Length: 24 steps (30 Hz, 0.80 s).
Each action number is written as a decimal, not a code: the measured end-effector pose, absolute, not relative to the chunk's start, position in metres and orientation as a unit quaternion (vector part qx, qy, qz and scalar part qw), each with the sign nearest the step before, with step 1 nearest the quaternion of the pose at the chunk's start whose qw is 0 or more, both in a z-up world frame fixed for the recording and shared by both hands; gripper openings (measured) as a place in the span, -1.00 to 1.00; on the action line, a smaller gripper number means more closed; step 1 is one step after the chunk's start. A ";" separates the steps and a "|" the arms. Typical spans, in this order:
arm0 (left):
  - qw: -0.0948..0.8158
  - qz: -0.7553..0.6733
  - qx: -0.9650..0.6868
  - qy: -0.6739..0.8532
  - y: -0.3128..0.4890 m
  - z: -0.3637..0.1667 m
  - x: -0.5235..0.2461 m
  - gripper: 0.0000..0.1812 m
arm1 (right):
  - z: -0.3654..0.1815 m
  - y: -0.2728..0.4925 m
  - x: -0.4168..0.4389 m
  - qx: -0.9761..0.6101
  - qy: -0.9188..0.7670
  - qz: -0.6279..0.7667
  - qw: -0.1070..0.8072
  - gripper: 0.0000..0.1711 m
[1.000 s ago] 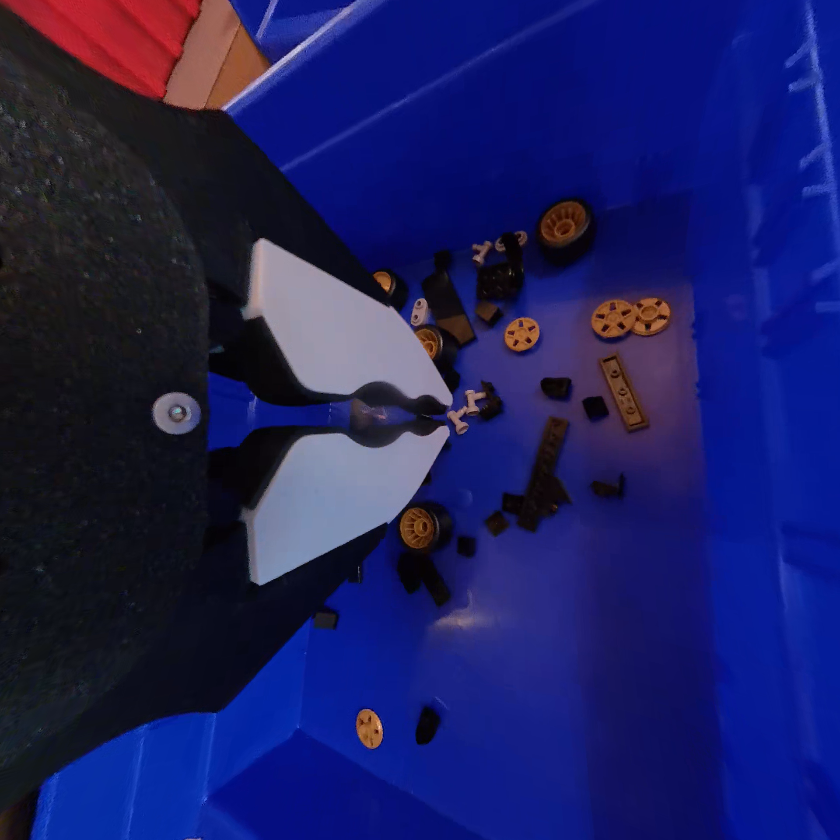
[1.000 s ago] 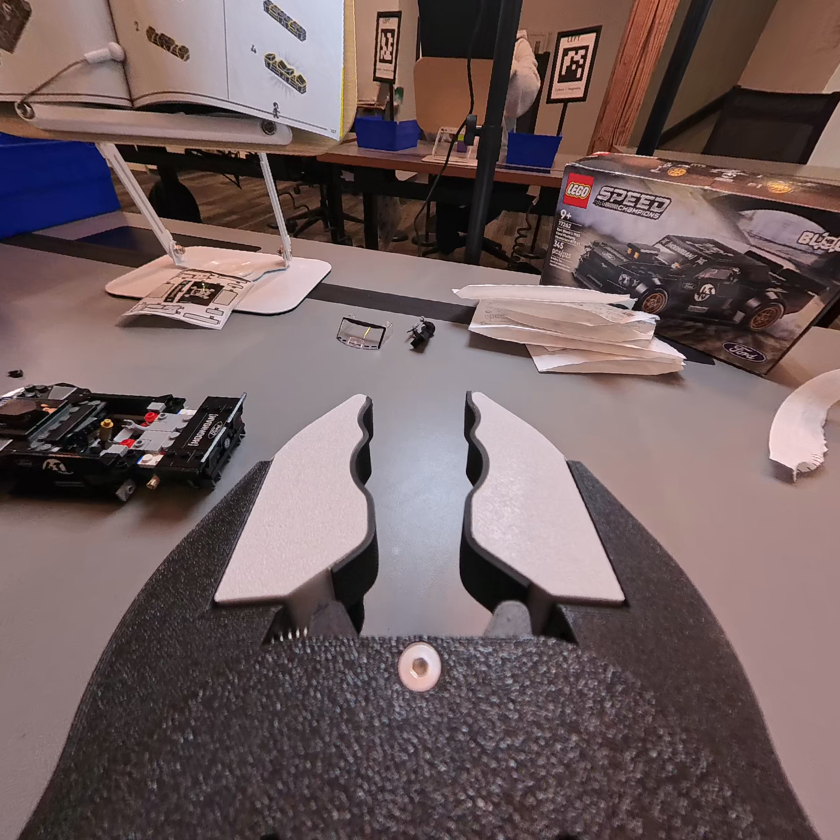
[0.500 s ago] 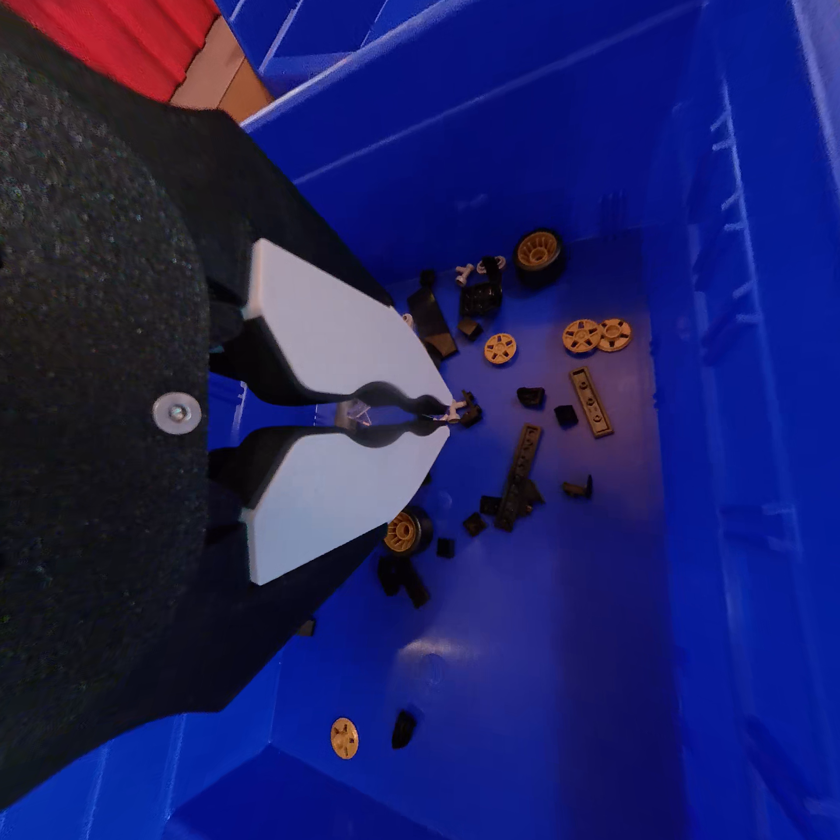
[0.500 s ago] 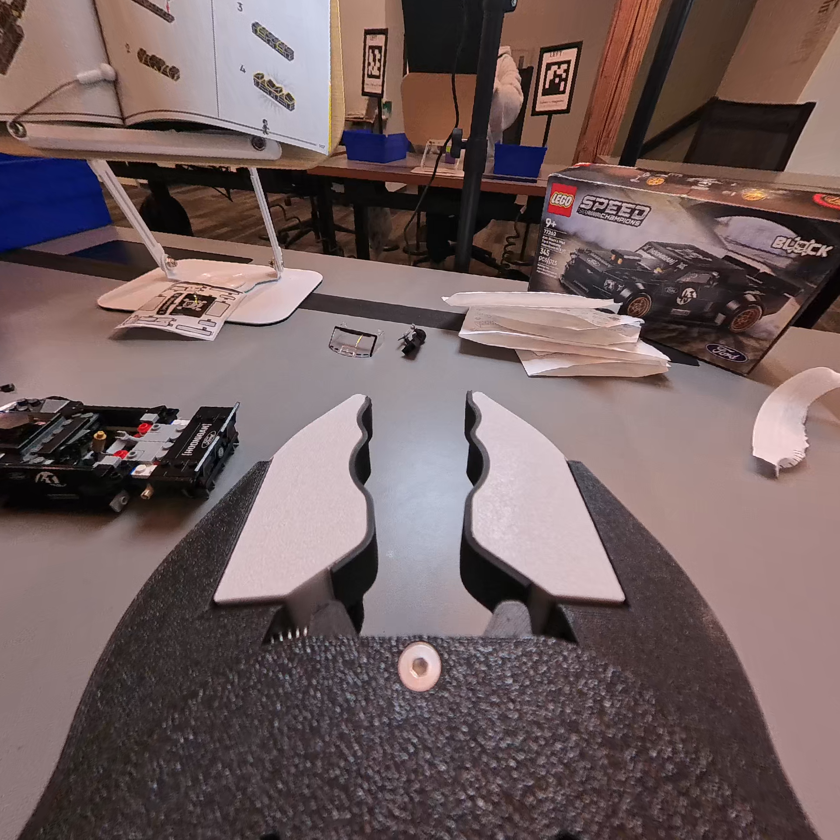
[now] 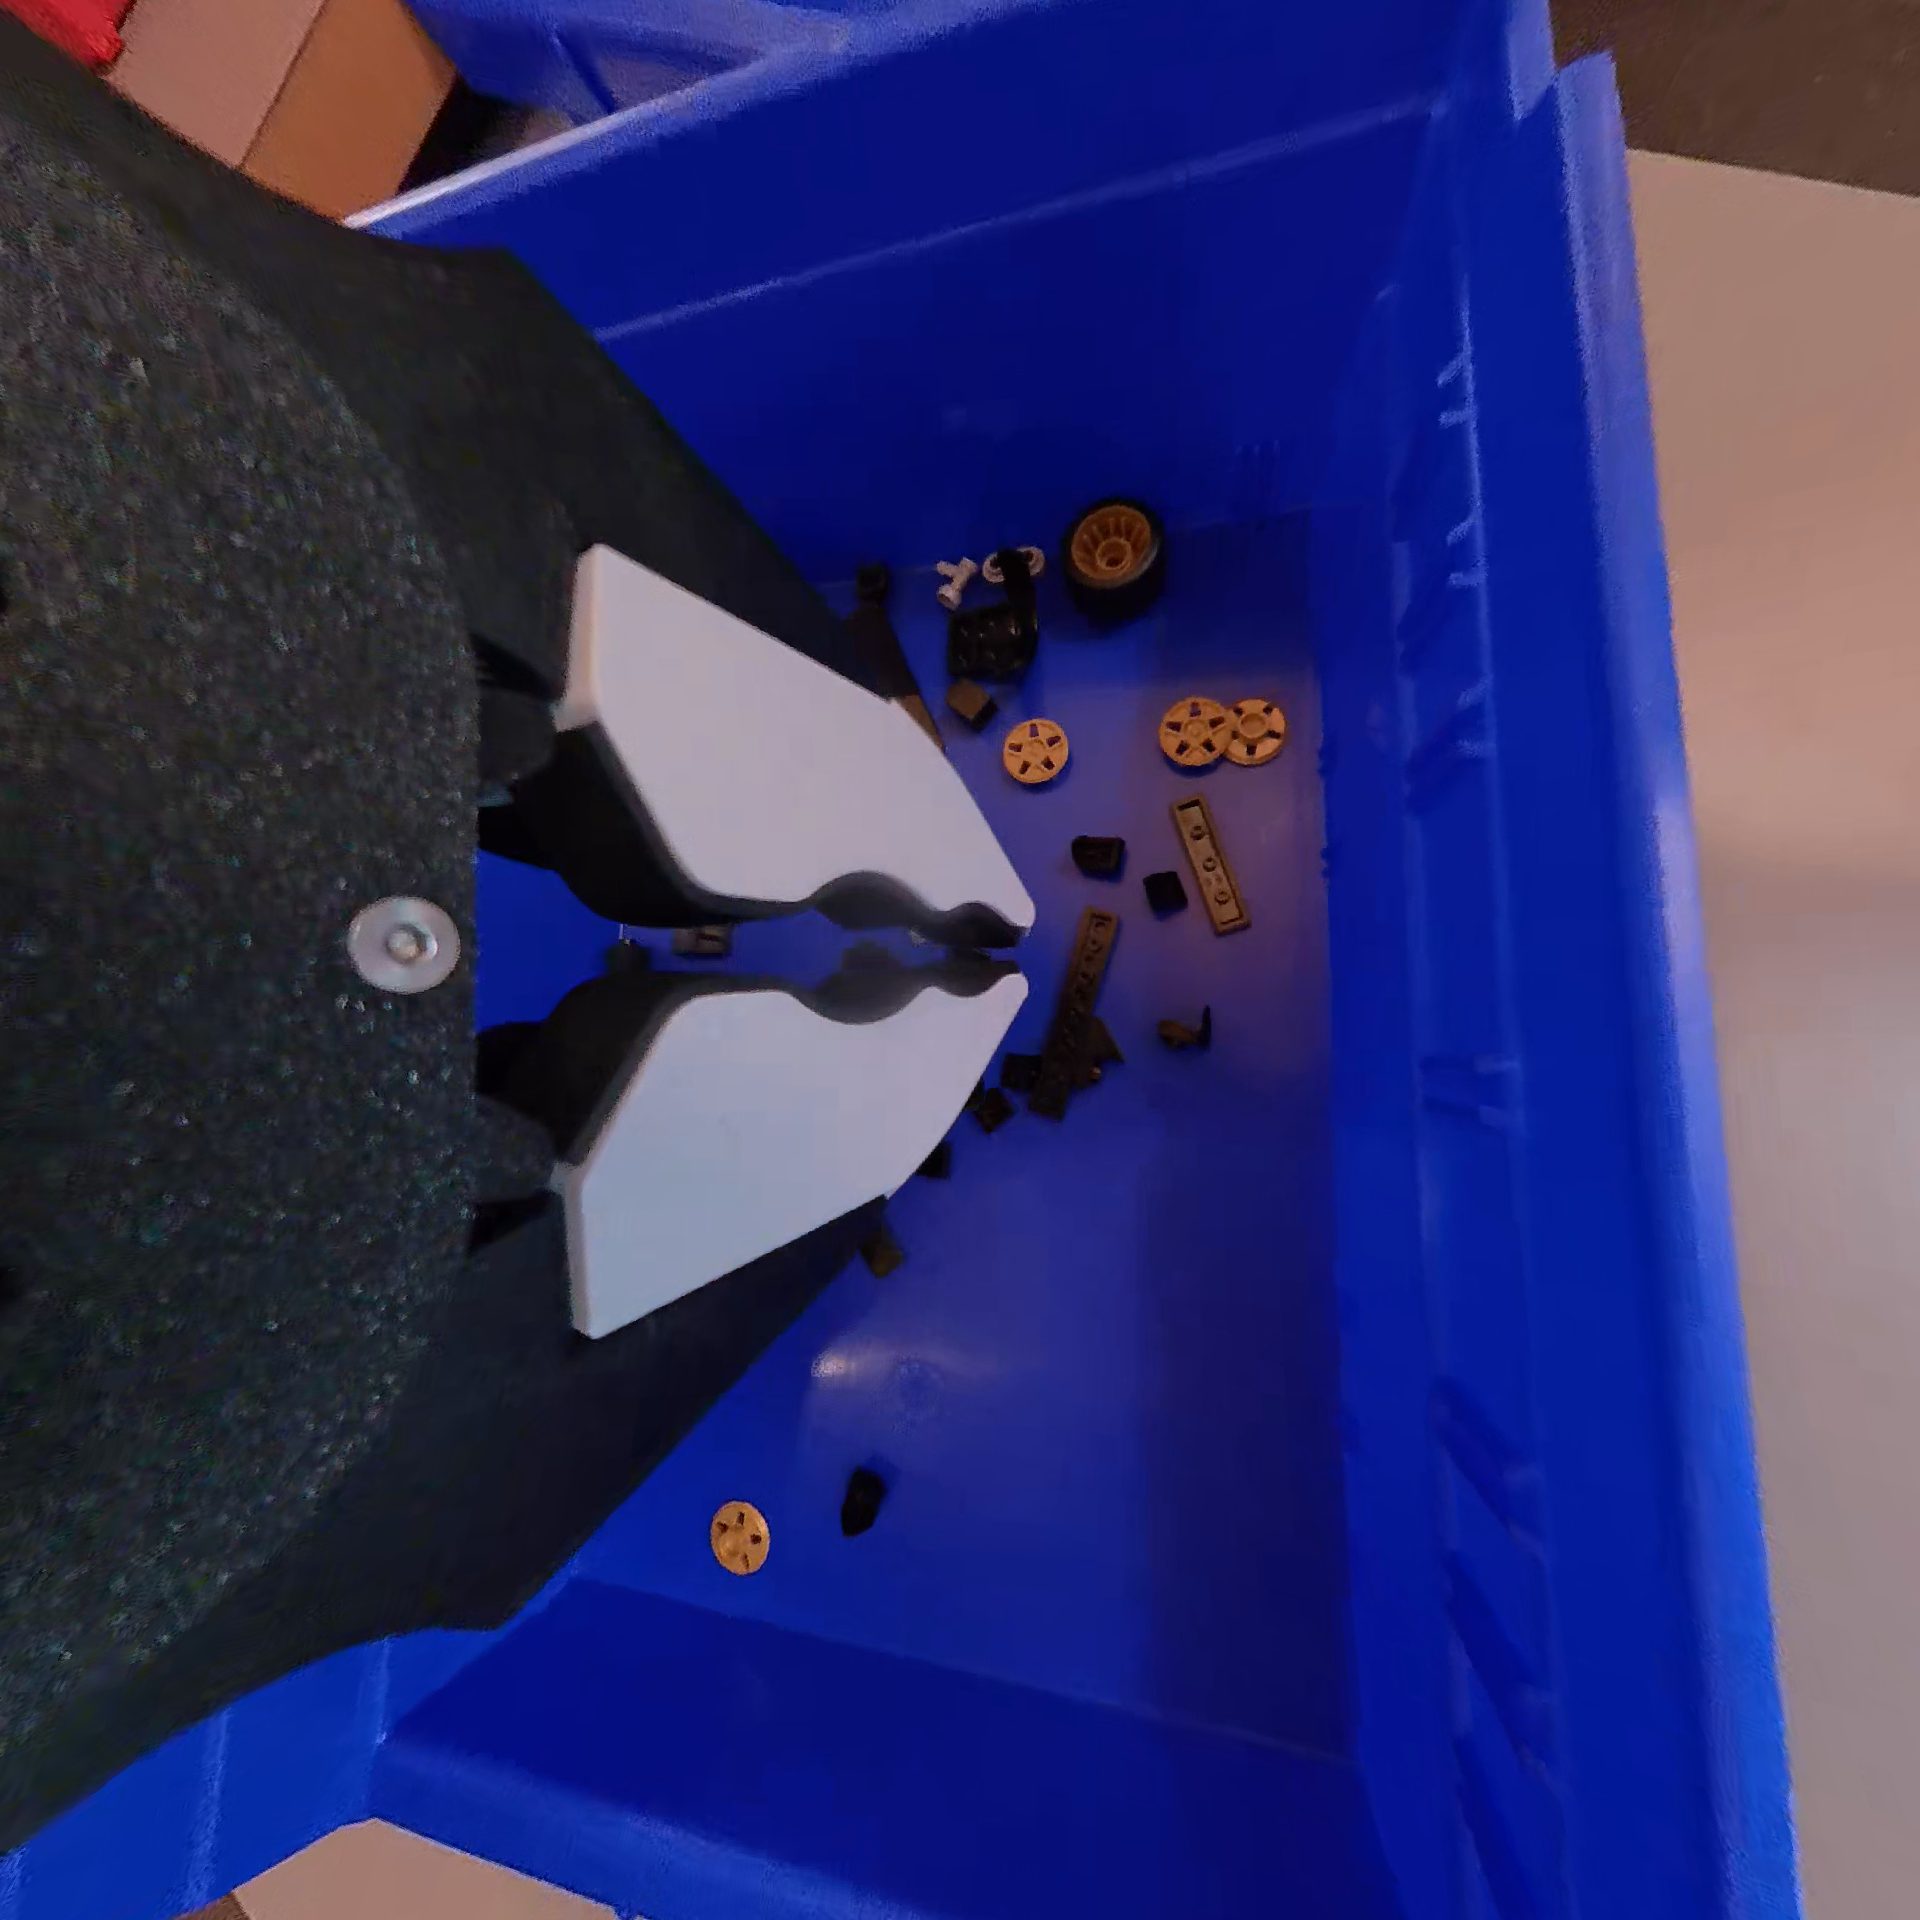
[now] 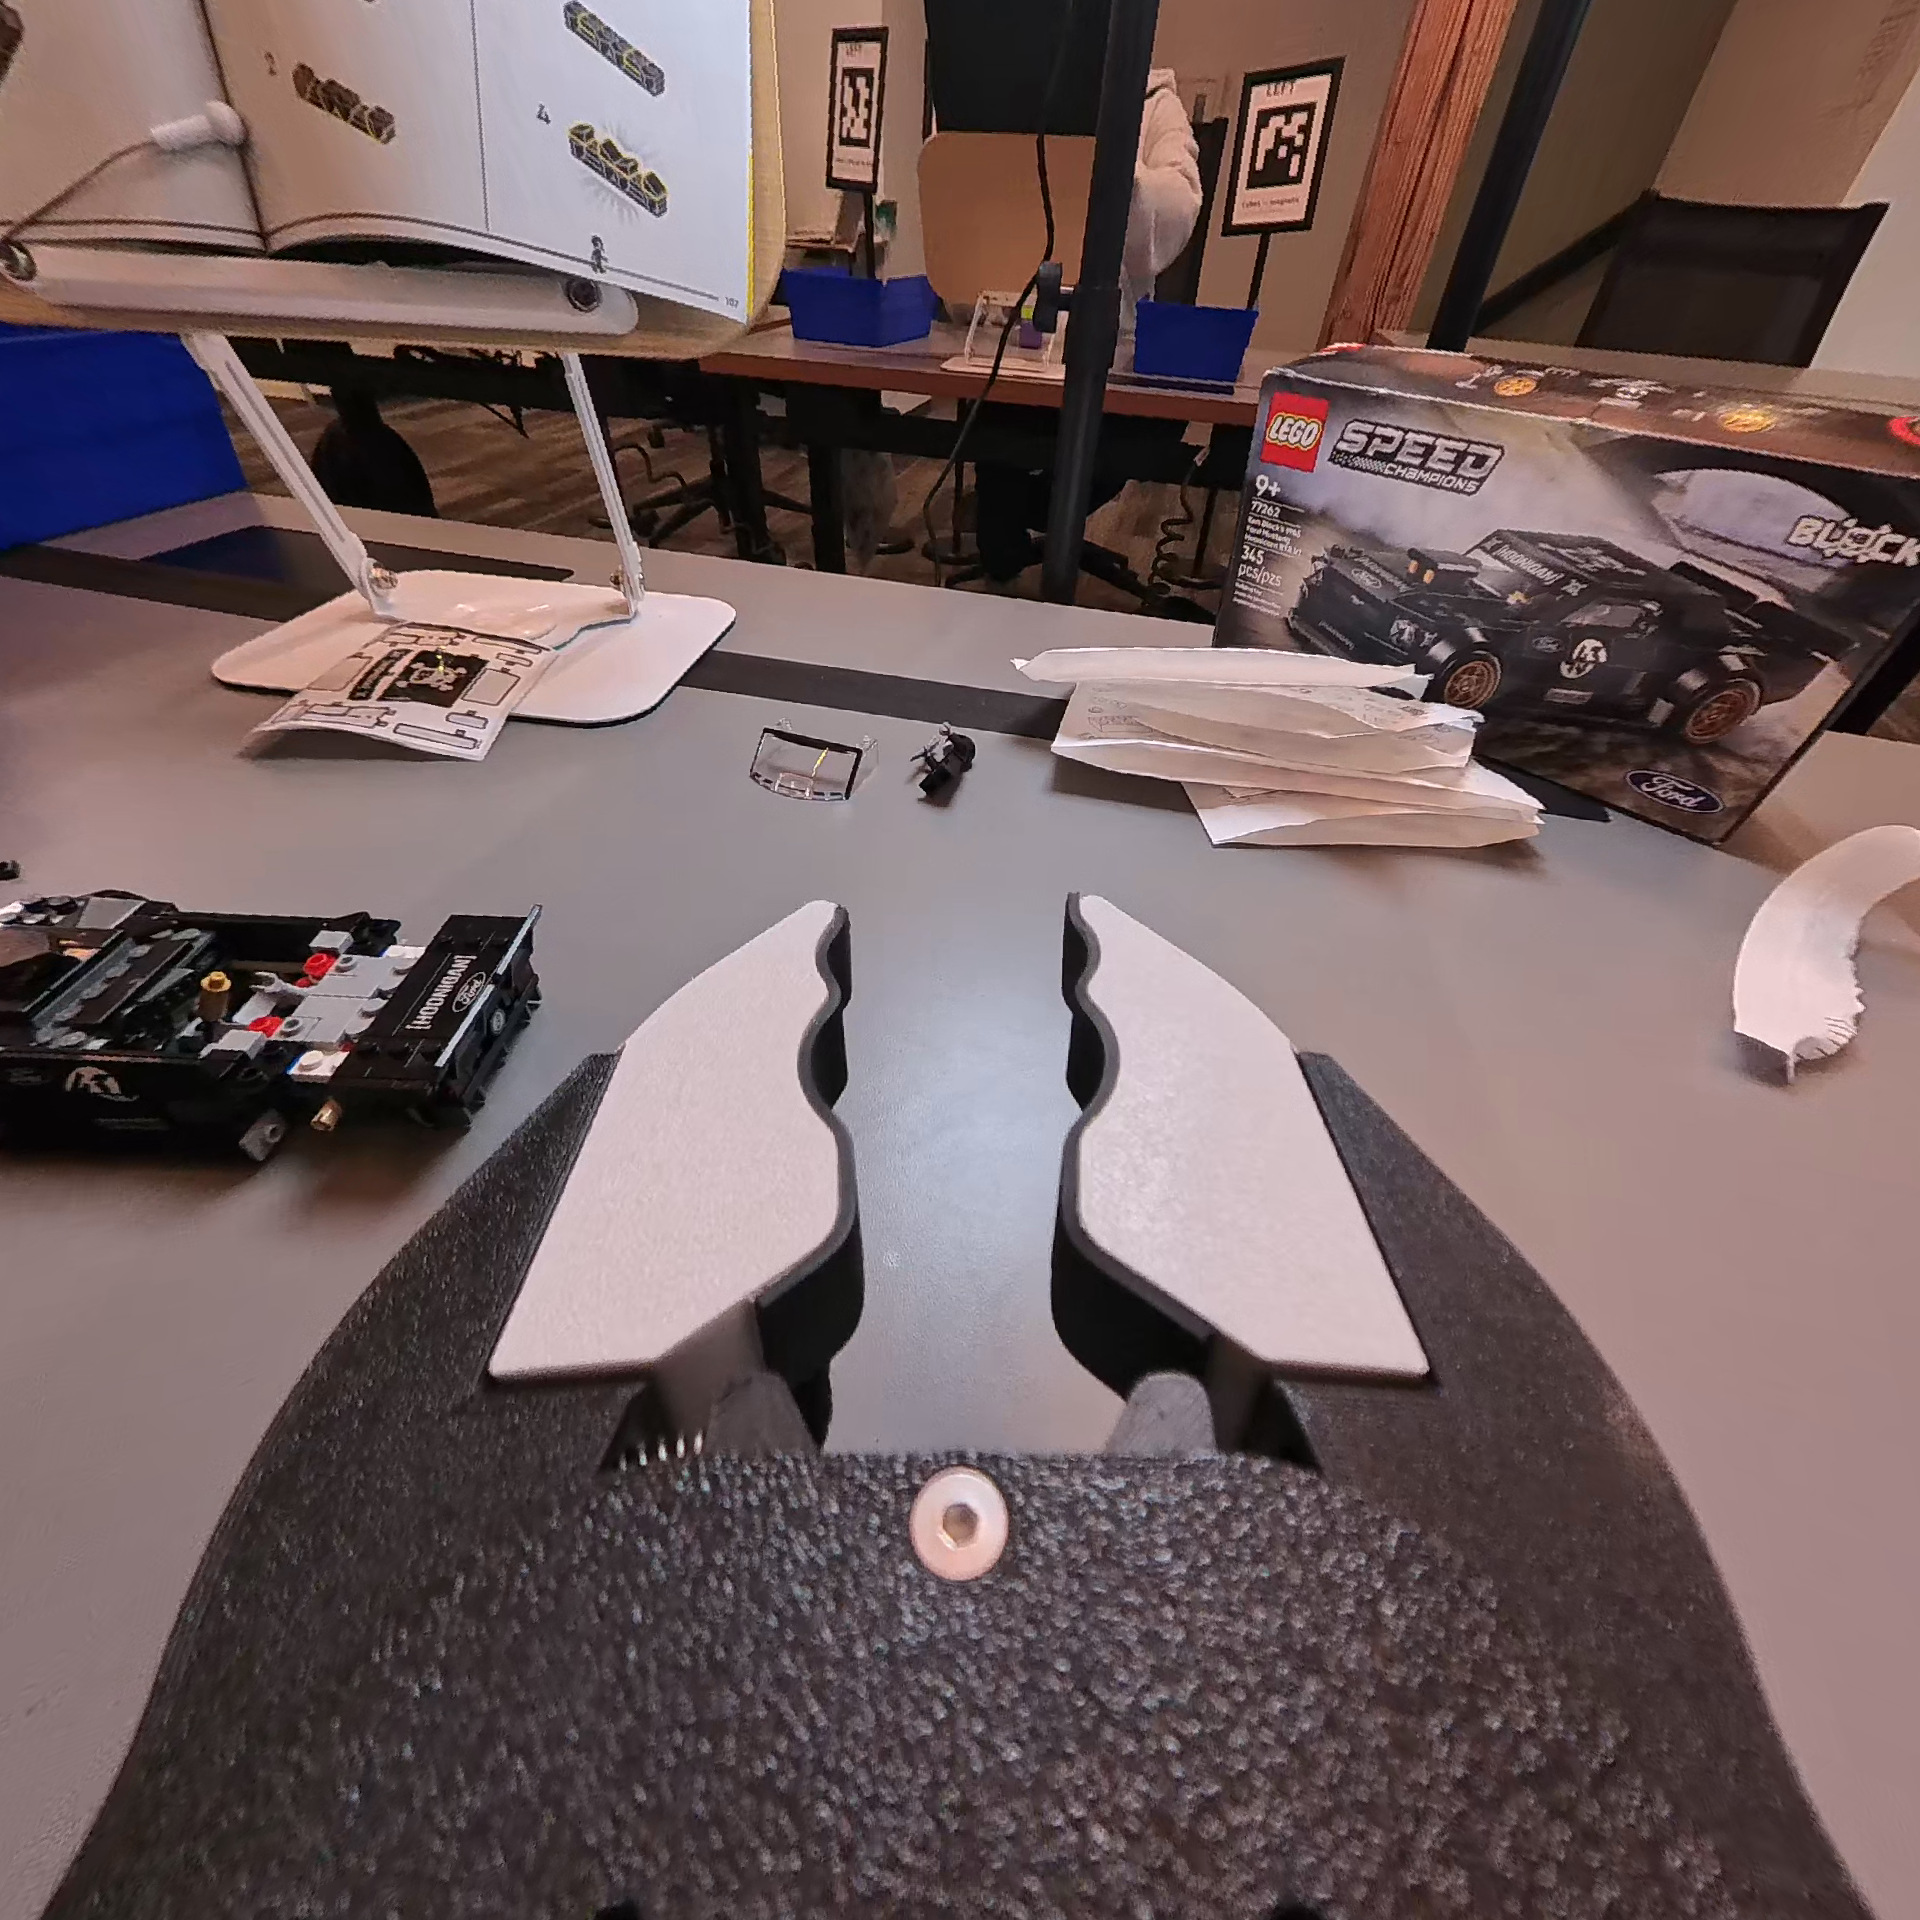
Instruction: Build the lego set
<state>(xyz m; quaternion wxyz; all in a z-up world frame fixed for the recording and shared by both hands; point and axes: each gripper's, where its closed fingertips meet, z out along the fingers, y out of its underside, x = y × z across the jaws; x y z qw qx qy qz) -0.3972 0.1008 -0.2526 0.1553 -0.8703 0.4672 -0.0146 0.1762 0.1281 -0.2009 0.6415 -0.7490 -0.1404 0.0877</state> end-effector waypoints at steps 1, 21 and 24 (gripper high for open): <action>0.158 -0.016 -0.870 0.468 0.101 -0.252 -0.397 -0.95 | -0.201 0.128 0.176 -0.749 -0.141 0.087 0.641 -0.54; 0.127 -0.014 -0.873 0.472 0.078 -0.259 -0.409 -0.74 | -0.204 0.130 0.175 -0.753 -0.145 0.068 0.638 -0.54; 0.066 -0.030 -0.869 0.489 0.054 -0.270 -0.407 -0.72 | -0.204 0.130 0.175 -0.753 -0.146 0.068 0.638 -0.54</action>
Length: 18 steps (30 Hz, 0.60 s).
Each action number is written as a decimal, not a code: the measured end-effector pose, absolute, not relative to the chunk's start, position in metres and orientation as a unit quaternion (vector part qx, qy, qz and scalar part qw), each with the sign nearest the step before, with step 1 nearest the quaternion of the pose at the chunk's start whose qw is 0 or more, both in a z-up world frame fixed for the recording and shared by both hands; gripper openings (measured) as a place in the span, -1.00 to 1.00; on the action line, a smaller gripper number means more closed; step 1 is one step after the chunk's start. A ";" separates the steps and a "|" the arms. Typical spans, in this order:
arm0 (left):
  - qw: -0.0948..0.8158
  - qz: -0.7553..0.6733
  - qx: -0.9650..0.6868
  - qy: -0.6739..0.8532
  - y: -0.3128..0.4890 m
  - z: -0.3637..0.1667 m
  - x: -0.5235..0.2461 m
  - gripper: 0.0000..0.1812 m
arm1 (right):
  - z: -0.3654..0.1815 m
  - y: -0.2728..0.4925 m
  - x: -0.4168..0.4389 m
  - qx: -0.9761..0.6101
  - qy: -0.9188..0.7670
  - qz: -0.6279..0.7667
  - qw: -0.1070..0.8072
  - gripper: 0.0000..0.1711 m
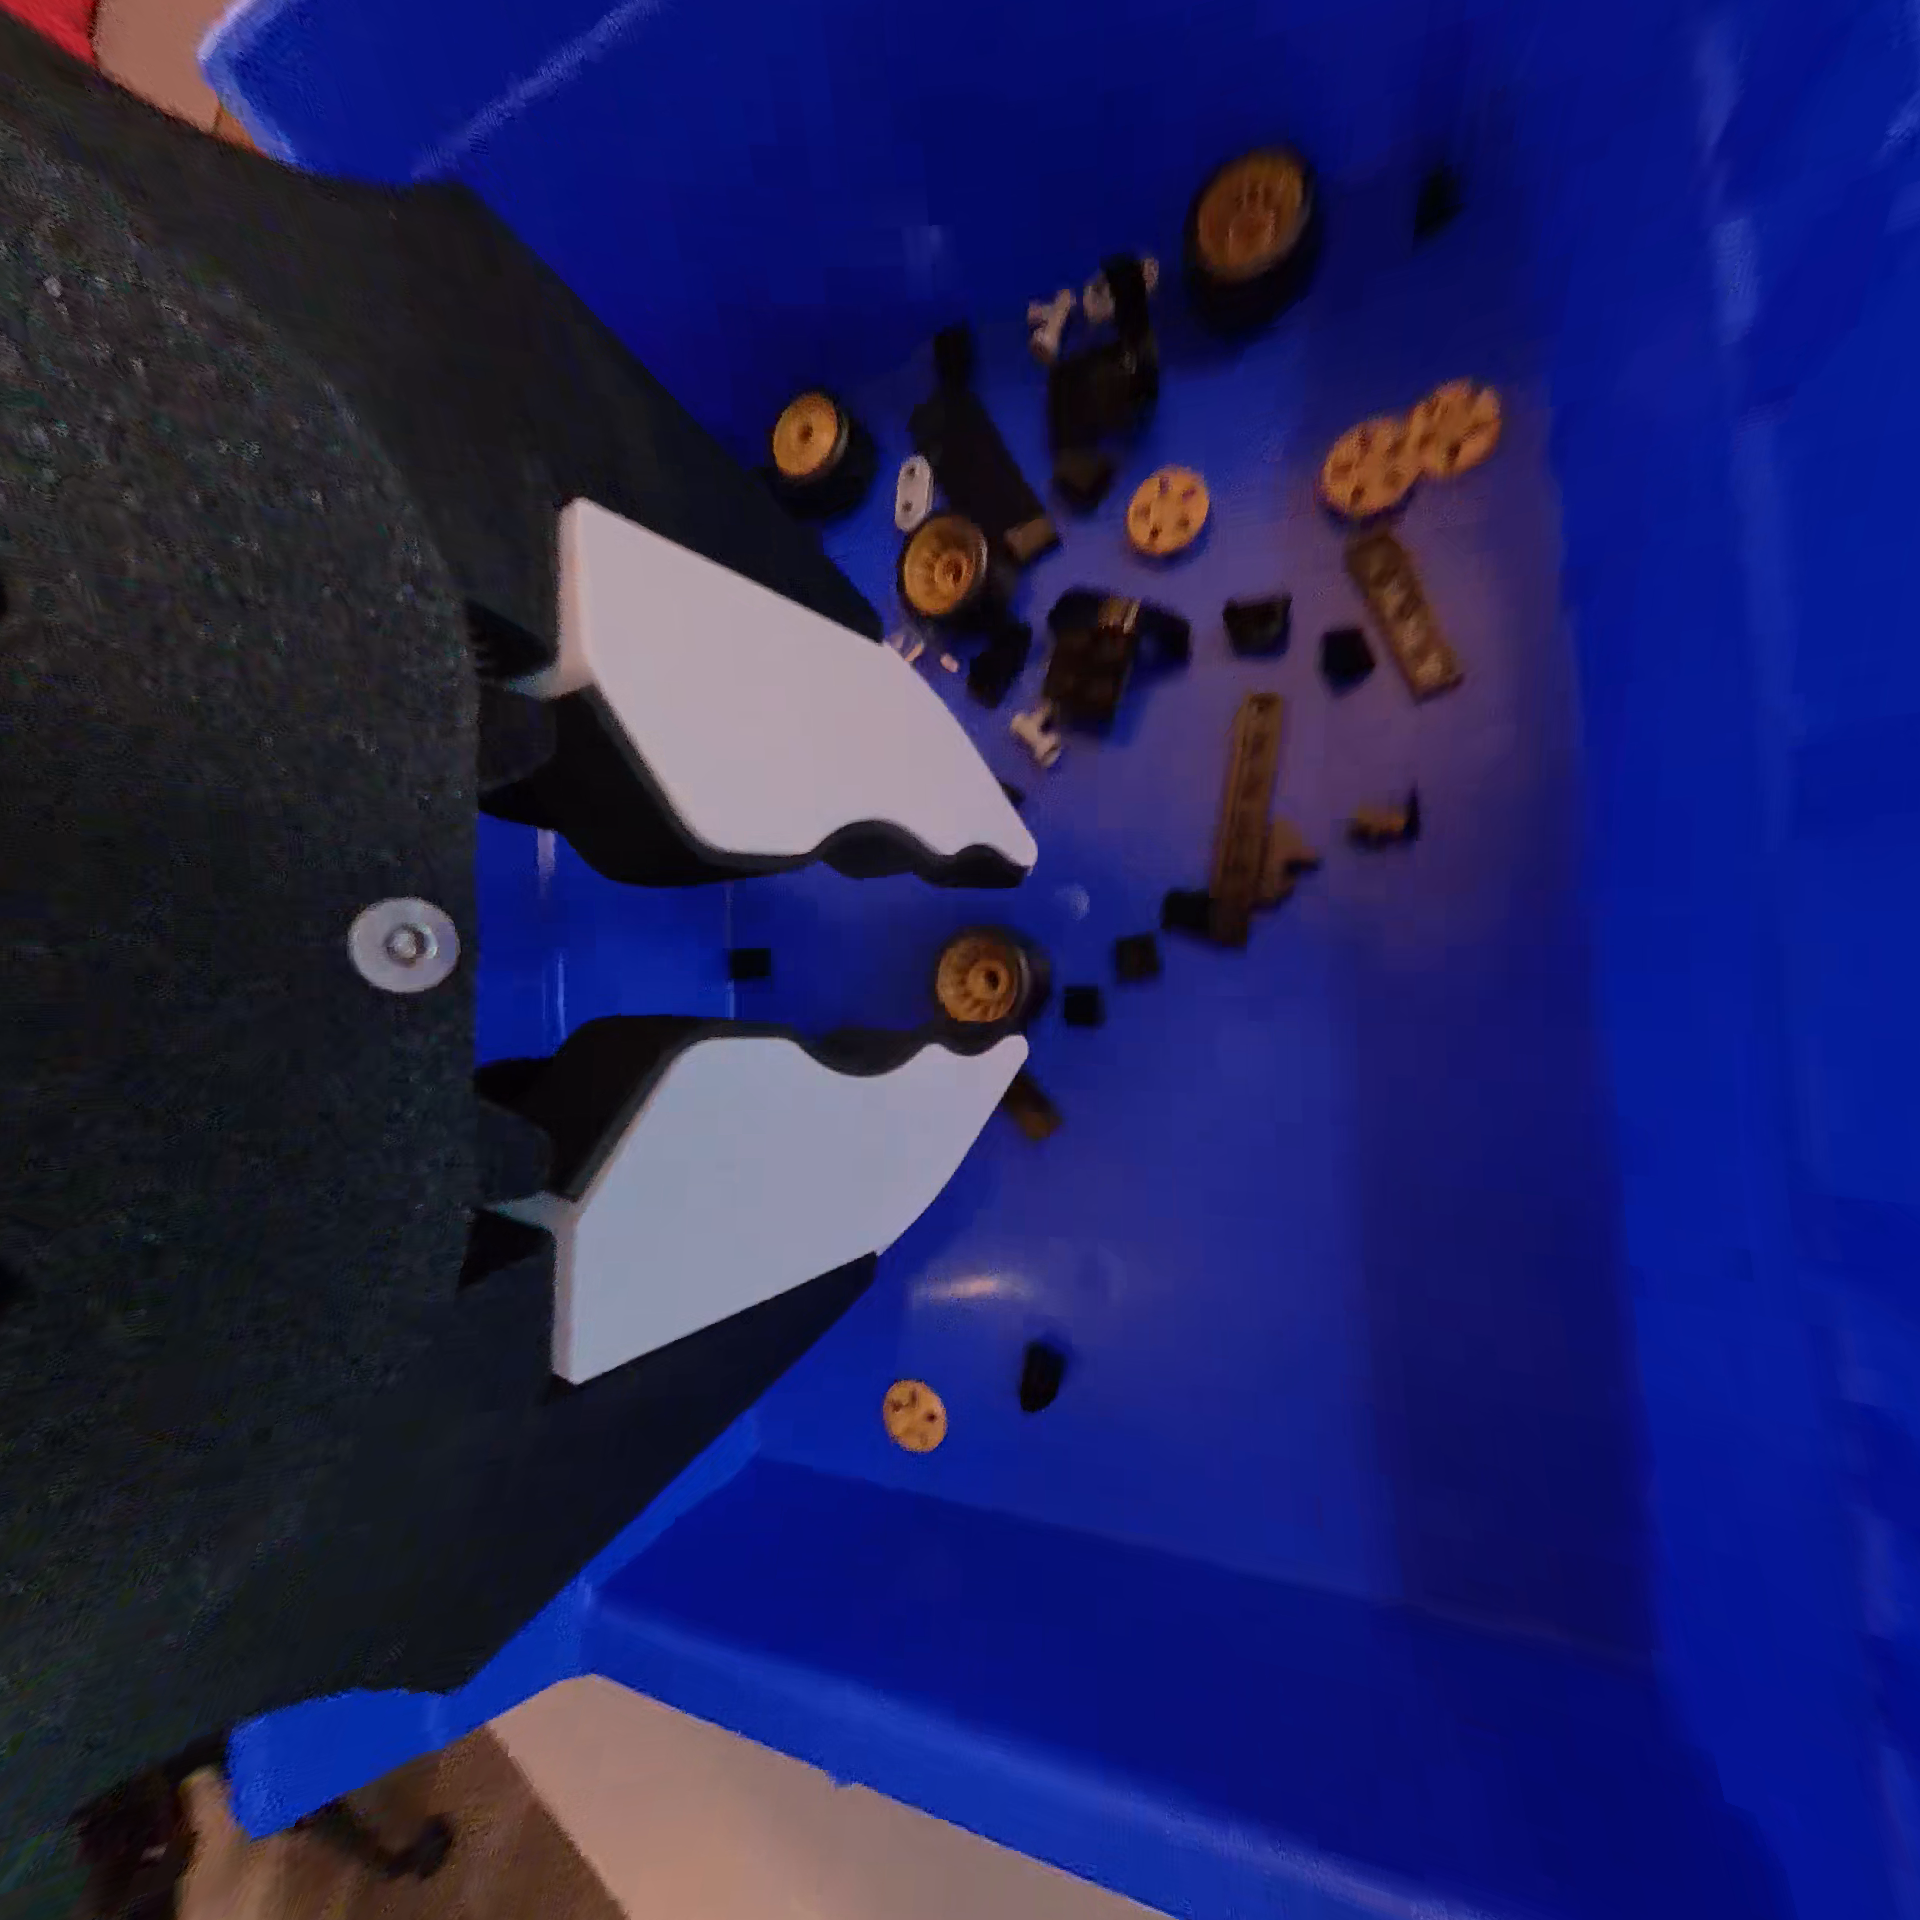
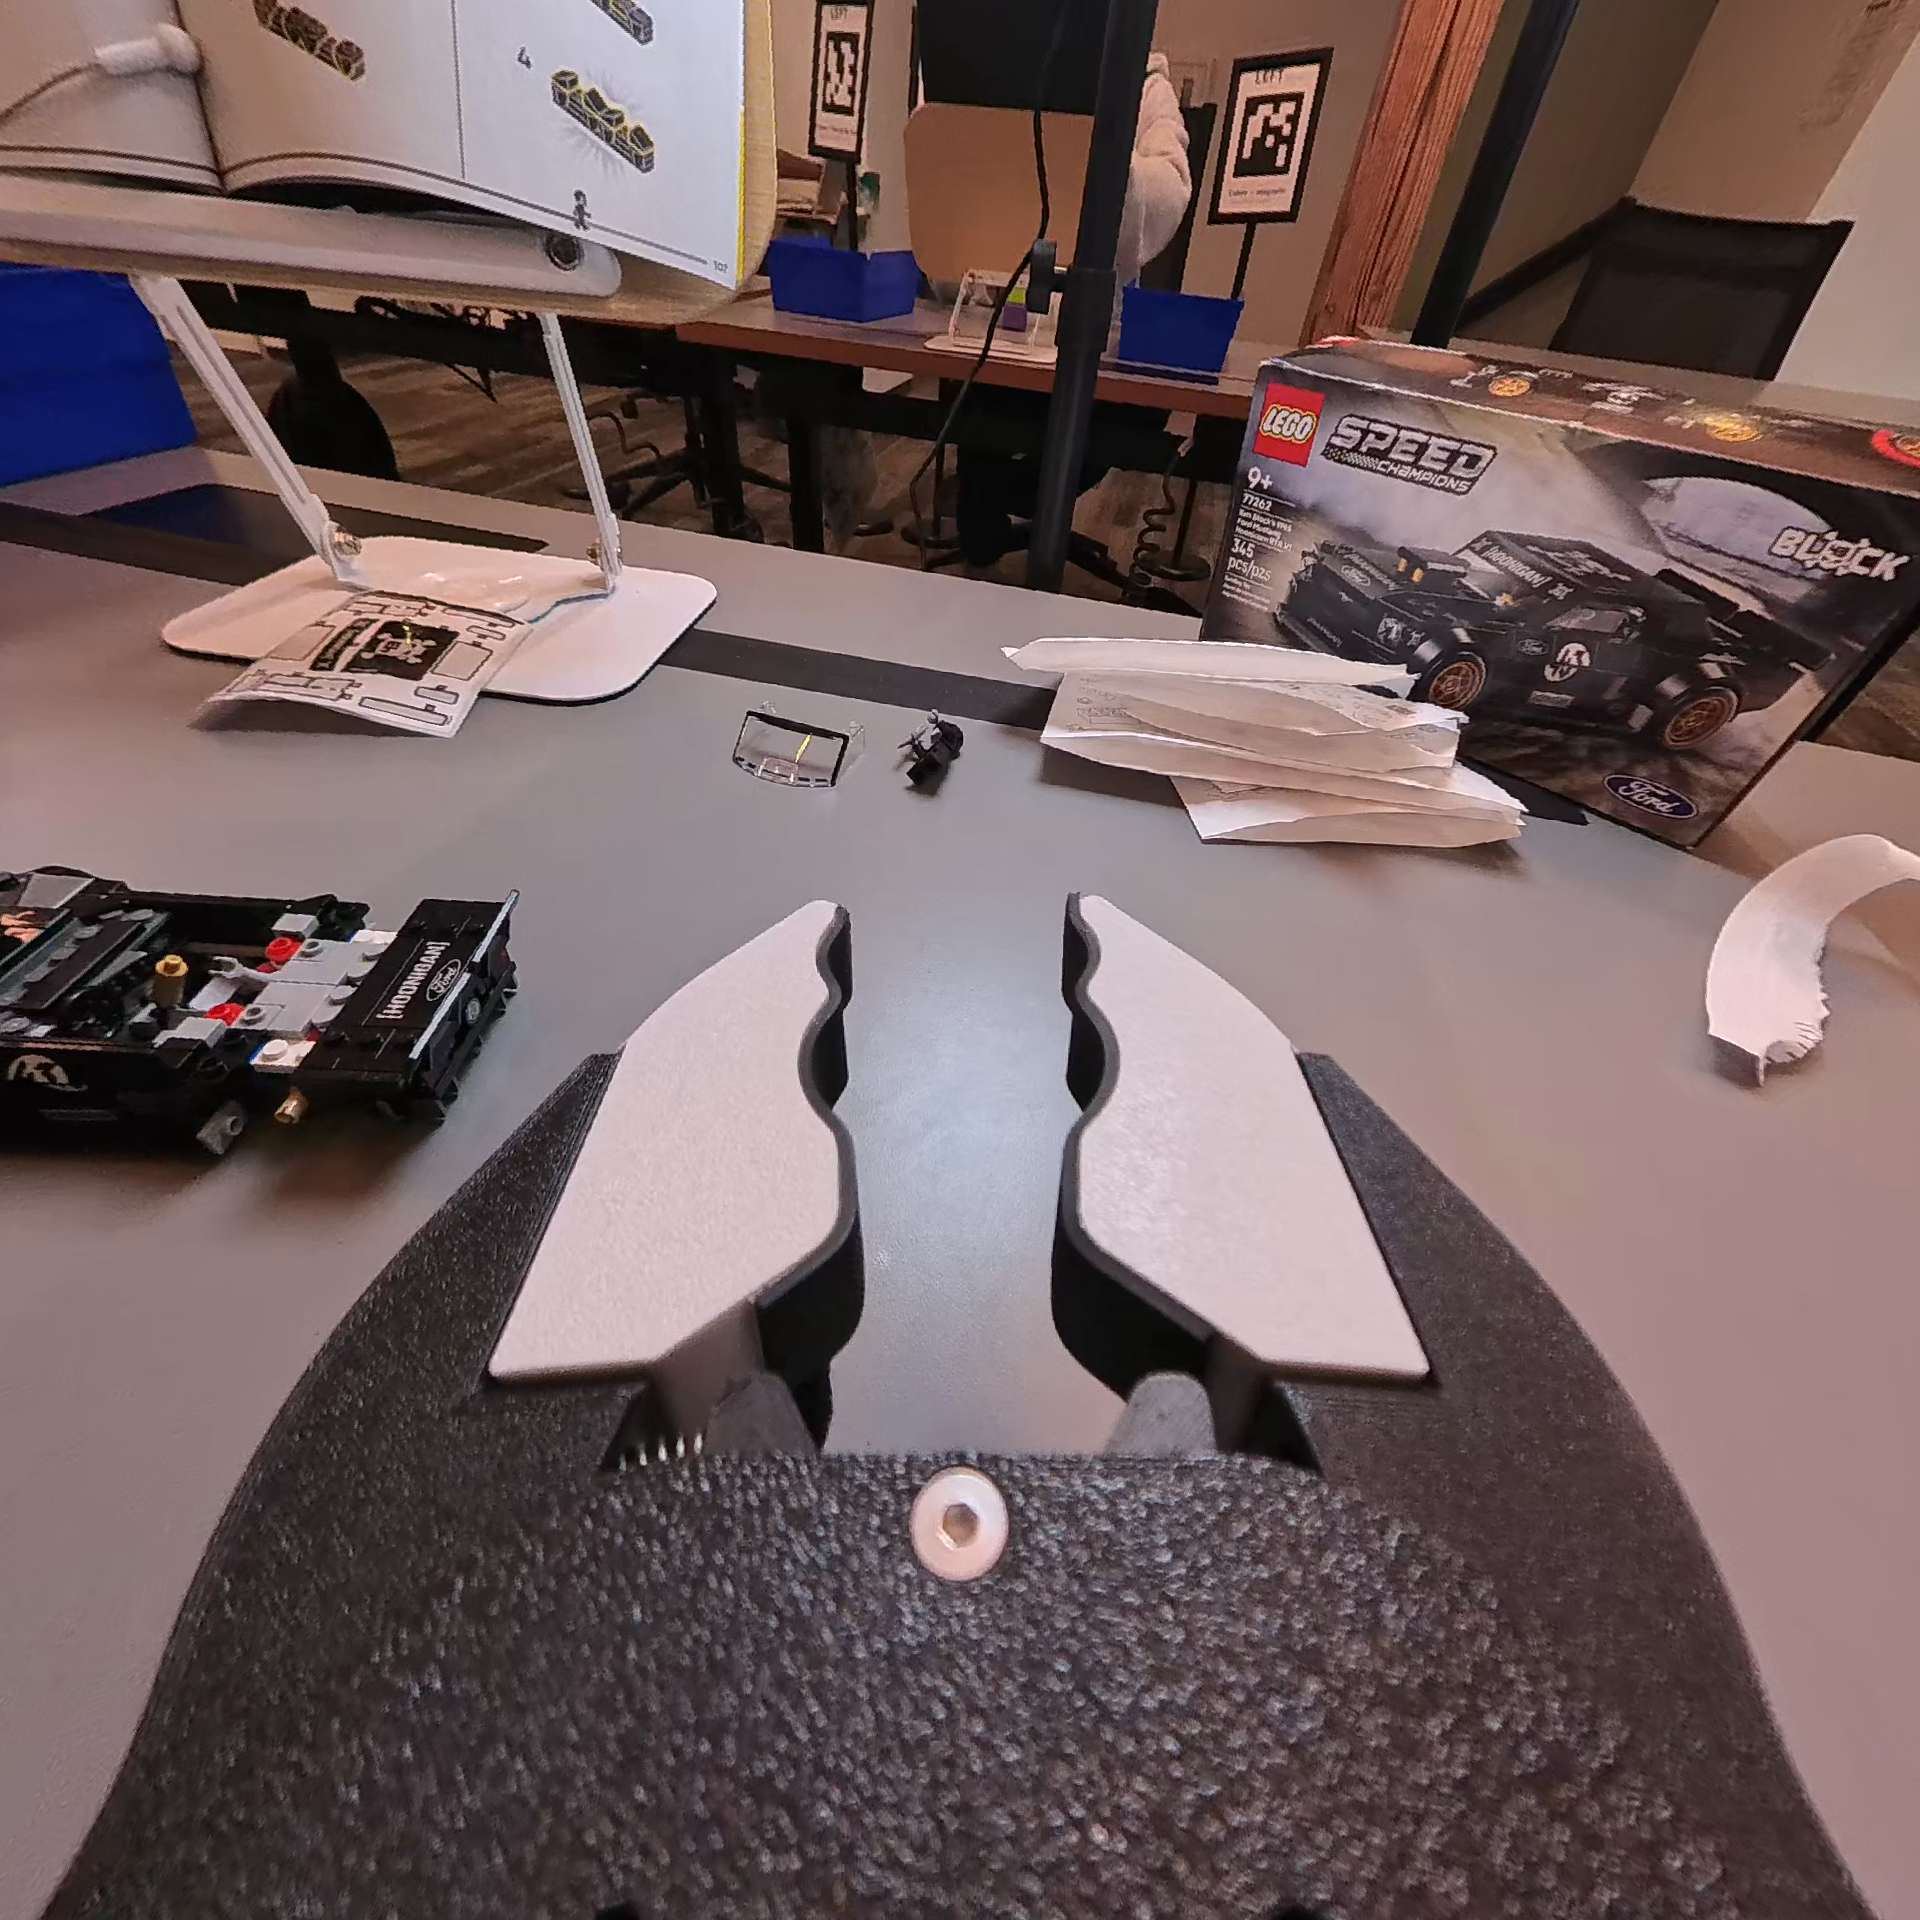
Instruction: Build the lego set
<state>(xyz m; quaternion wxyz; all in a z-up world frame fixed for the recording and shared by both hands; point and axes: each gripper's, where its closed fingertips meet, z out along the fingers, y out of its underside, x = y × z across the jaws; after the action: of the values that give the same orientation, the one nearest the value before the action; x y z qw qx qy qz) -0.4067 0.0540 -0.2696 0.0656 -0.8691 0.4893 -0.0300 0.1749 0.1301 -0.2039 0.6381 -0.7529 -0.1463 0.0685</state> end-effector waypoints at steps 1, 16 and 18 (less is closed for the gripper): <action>0.045 -0.028 -0.867 0.495 0.047 -0.273 -0.408 -0.70 | -0.204 0.130 0.175 -0.753 -0.146 0.068 0.638 -0.54; 0.024 -0.029 -0.855 0.517 0.052 -0.288 -0.391 -0.71 | -0.205 0.130 0.174 -0.754 -0.149 0.067 0.637 -0.54; 0.049 -0.040 -0.850 0.522 0.057 -0.285 -0.381 -0.71 | -0.205 0.130 0.174 -0.754 -0.148 0.068 0.636 -0.54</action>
<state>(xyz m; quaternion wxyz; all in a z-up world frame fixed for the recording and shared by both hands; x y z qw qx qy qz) -0.3814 0.0566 -0.2847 0.0495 -0.8504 0.5222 -0.0402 0.1741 0.1303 -0.2047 0.6364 -0.7539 -0.1482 0.0679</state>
